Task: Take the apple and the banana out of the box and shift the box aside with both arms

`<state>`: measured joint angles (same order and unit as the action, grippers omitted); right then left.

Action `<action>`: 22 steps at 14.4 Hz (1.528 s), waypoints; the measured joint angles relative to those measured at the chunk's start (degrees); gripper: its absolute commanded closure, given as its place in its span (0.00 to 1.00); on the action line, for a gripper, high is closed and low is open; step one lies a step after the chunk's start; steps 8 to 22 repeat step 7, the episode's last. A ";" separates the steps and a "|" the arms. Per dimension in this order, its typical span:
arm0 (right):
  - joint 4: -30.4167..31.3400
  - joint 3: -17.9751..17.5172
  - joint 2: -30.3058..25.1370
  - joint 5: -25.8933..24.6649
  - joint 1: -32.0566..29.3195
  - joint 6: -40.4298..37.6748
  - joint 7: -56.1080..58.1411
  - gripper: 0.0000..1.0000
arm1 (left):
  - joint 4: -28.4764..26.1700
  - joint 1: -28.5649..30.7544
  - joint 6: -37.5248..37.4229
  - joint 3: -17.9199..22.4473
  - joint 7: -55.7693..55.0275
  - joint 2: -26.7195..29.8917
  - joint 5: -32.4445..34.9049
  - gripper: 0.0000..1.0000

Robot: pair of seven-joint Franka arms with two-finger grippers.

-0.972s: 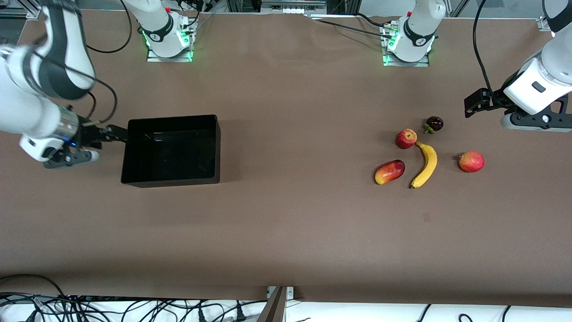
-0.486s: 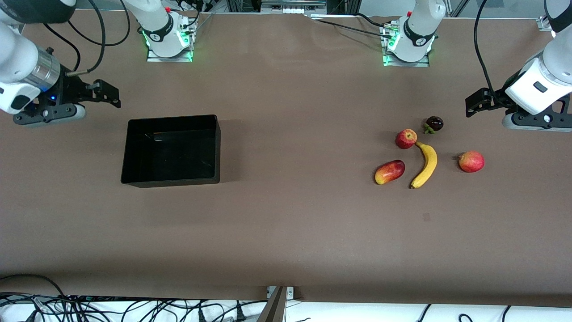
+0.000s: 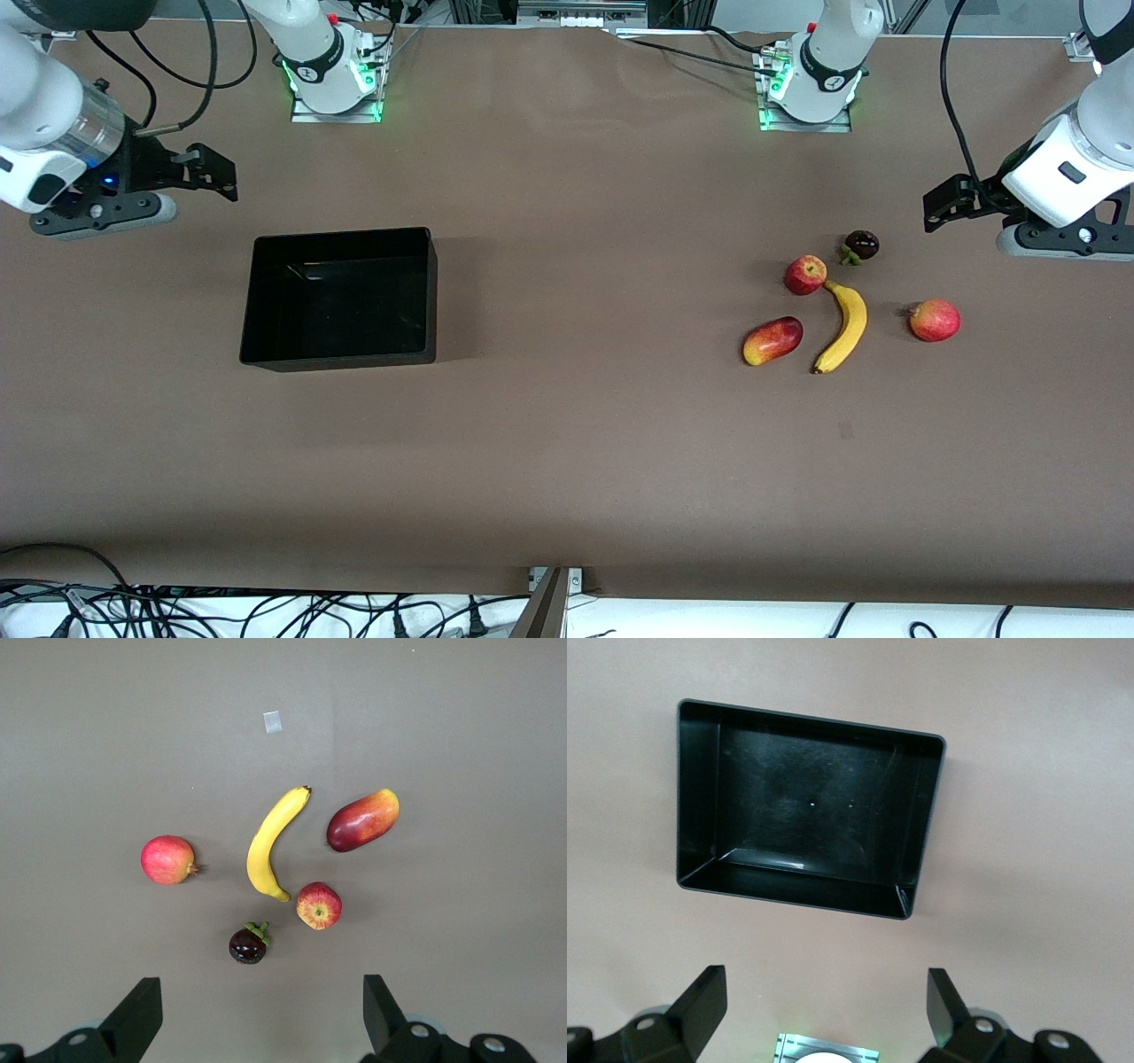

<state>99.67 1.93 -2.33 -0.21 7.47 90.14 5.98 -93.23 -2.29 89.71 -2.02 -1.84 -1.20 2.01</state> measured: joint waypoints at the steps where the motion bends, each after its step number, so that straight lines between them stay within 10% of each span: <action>1: -0.01 -2.07 -0.03 0.00 -2.94 -0.04 0.80 0.00 | 0.00 0.00 0.00 0.00 0.00 0.00 0.00 0.00; 22: -4.60 -5.52 -0.25 0.00 -6.42 -1.81 1.34 0.00 | 0.00 0.00 0.00 0.00 0.00 0.00 0.00 0.00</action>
